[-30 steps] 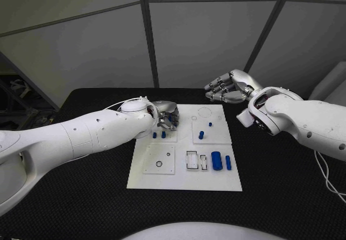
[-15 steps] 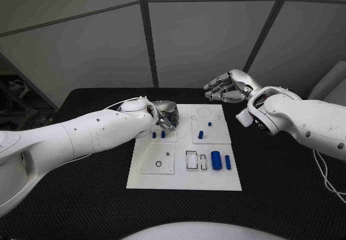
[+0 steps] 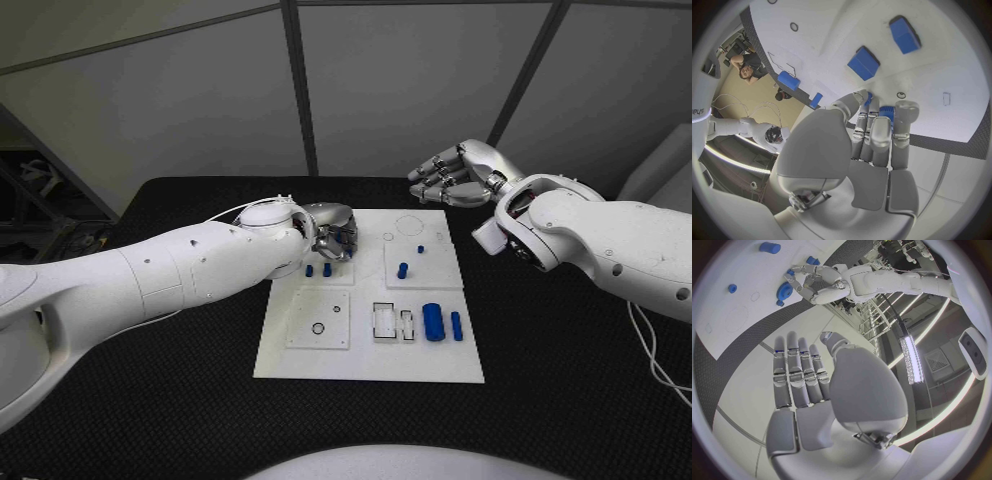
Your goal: Assemble the parts on the task board
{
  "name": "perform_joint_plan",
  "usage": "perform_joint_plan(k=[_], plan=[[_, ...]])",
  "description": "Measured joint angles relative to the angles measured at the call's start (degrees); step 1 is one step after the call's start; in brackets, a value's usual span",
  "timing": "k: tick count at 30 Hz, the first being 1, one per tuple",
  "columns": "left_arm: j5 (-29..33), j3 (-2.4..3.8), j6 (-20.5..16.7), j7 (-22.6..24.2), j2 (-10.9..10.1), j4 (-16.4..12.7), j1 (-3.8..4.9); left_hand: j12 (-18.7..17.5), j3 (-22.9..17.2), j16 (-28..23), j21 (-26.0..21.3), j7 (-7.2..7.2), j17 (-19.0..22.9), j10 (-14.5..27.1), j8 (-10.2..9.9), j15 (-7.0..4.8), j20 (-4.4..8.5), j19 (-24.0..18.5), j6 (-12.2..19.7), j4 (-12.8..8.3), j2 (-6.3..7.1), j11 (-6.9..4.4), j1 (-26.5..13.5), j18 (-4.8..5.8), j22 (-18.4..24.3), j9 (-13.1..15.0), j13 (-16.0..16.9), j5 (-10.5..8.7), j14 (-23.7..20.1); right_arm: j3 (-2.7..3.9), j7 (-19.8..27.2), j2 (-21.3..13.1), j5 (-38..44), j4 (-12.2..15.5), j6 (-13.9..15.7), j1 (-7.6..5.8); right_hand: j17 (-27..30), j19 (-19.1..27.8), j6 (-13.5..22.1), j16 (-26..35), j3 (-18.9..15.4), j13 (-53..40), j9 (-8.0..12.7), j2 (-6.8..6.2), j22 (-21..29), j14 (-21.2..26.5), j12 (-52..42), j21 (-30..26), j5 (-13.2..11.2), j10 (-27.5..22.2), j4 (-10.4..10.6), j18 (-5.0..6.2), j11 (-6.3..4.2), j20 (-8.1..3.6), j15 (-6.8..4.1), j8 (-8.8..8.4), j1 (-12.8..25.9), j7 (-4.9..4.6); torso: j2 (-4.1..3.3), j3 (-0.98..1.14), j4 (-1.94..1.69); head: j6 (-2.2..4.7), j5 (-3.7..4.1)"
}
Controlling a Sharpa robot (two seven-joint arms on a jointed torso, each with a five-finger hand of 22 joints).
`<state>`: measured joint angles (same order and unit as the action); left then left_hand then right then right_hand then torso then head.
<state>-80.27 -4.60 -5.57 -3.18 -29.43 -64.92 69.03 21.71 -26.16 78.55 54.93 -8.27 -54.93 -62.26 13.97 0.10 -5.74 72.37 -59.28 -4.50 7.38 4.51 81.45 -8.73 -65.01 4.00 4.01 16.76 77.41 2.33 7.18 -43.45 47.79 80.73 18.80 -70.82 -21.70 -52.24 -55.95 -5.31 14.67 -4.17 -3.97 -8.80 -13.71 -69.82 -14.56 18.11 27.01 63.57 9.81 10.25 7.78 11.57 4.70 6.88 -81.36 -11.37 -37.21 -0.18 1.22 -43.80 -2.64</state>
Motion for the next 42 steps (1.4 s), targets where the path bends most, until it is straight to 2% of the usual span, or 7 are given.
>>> perform_joint_plan(k=[3,5,13,17,24,32,42], plan=[[0.05,0.1,-0.41,0.14,-0.93,-0.9,-0.19,-0.03,0.0,0.0,0.0,0.0,0.06,0.0,0.0,0.0,0.0,0.0,0.0,0.0,0.0,0.0,0.0,0.0,-0.13,-0.01,0.04,0.0,0.0,0.0,0.0,-0.01,0.0,-0.01,0.0,0.0,0.0,0.0,0.0,0.0,0.0,0.0,0.0,0.0,0.0,0.0,0.0,0.0,0.0,0.0,0.0,0.01,0.0,0.0,0.0,0.0,0.0,0.0,0.0,-0.01,-0.02,0.06,-0.01],[0.08,0.61,-0.5,0.15,-1.48,-1.32,-0.41,-0.03,-0.01,0.0,0.22,0.0,0.06,0.0,0.0,0.0,0.0,0.0,0.0,0.0,0.0,0.01,0.0,0.0,-0.19,-0.01,0.11,0.0,0.0,0.0,0.0,-0.04,0.0,-0.02,0.0,0.0,0.0,0.0,0.0,0.0,0.0,0.0,0.0,0.0,0.0,0.0,0.0,0.0,0.0,0.0,0.0,0.0,0.0,0.0,0.0,0.0,0.0,0.0,-0.01,-0.01,-0.04,0.1,-0.04],[0.31,4.07,-1.2,0.14,-3.65,-3.91,-0.38,-0.04,0.0,0.23,0.44,-0.22,0.05,-0.42,0.0,0.2,0.0,0.0,-0.21,0.0,0.0,-0.01,0.0,0.0,-0.42,-0.02,0.12,0.0,0.2,0.0,0.0,-0.11,0.01,-0.15,0.0,0.0,0.0,0.0,0.0,0.0,0.0,-0.01,0.0,0.0,-0.01,0.0,0.0,0.0,0.0,0.0,0.0,0.0,0.0,0.0,0.0,0.0,0.0,0.0,0.01,0.01,-0.04,0.26,-0.16],[0.44,5.05,-1.51,0.07,-5.01,-5.52,-0.34,-0.04,-0.15,0.23,0.59,-0.01,0.06,-0.42,-0.15,0.2,-0.21,0.21,-0.41,-0.15,0.01,-0.01,-0.01,-0.01,-0.61,-0.02,0.12,0.0,0.2,0.0,0.01,-0.14,0.01,-0.19,0.0,0.0,0.0,0.0,0.0,0.0,0.0,-0.01,0.0,0.0,-0.01,0.0,0.0,0.0,0.0,0.0,0.0,0.0,0.0,0.0,0.0,0.0,0.0,0.0,0.03,0.01,-0.04,0.34,-0.25],[0.87,5.56,-1.53,-0.29,-7.69,-7.64,-0.34,-0.04,-0.16,0.23,0.67,-0.01,0.12,-0.44,-0.21,0.09,-0.21,0.21,-0.41,-0.14,0.32,-0.02,-0.32,-0.01,-0.79,-0.02,0.12,0.0,0.31,0.0,0.01,-0.28,0.01,-0.2,0.0,0.0,-0.01,0.0,0.0,0.0,0.0,-0.01,0.0,0.0,-0.01,0.0,0.0,0.0,0.0,0.0,0.0,0.0,0.0,0.0,0.0,0.0,0.0,0.0,0.03,0.01,-0.04,0.41,-0.28],[1.39,5.62,-0.97,-1.24,-11.13,-9.2,-0.36,-0.04,-0.32,0.23,0.89,-0.01,0.09,-0.83,-0.21,0.0,-0.21,0.2,-0.82,0.02,0.32,-0.02,-0.32,-0.01,-0.94,-0.05,0.11,0.0,0.4,0.0,0.0,-0.45,0.02,-0.2,0.0,0.0,-0.01,0.0,0.0,0.0,0.0,-0.01,0.0,0.0,-0.01,0.0,0.0,0.0,0.0,0.0,0.0,0.0,0.0,0.0,0.0,0.0,0.0,0.0,0.01,0.01,-0.04,0.36,-0.38],[1.65,5.62,0.03,-2.09,-11.52,-9.03,-0.75,-0.04,-0.31,0.23,0.89,-0.01,0.05,-0.83,-0.21,0.0,-0.21,0.2,-0.82,0.01,0.32,-0.01,-0.32,-0.01,-0.94,-0.06,0.17,0.0,0.39,0.0,0.0,-0.34,0.02,-0.23,0.0,0.0,-0.01,0.0,0.0,0.0,-0.01,-0.02,0.0,0.0,-0.01,0.0,0.0,0.0,0.0,0.0,-0.01,0.0,0.0,0.0,0.0,0.0,0.0,0.0,0.01,-0.05,0.01,0.23,-0.54]])
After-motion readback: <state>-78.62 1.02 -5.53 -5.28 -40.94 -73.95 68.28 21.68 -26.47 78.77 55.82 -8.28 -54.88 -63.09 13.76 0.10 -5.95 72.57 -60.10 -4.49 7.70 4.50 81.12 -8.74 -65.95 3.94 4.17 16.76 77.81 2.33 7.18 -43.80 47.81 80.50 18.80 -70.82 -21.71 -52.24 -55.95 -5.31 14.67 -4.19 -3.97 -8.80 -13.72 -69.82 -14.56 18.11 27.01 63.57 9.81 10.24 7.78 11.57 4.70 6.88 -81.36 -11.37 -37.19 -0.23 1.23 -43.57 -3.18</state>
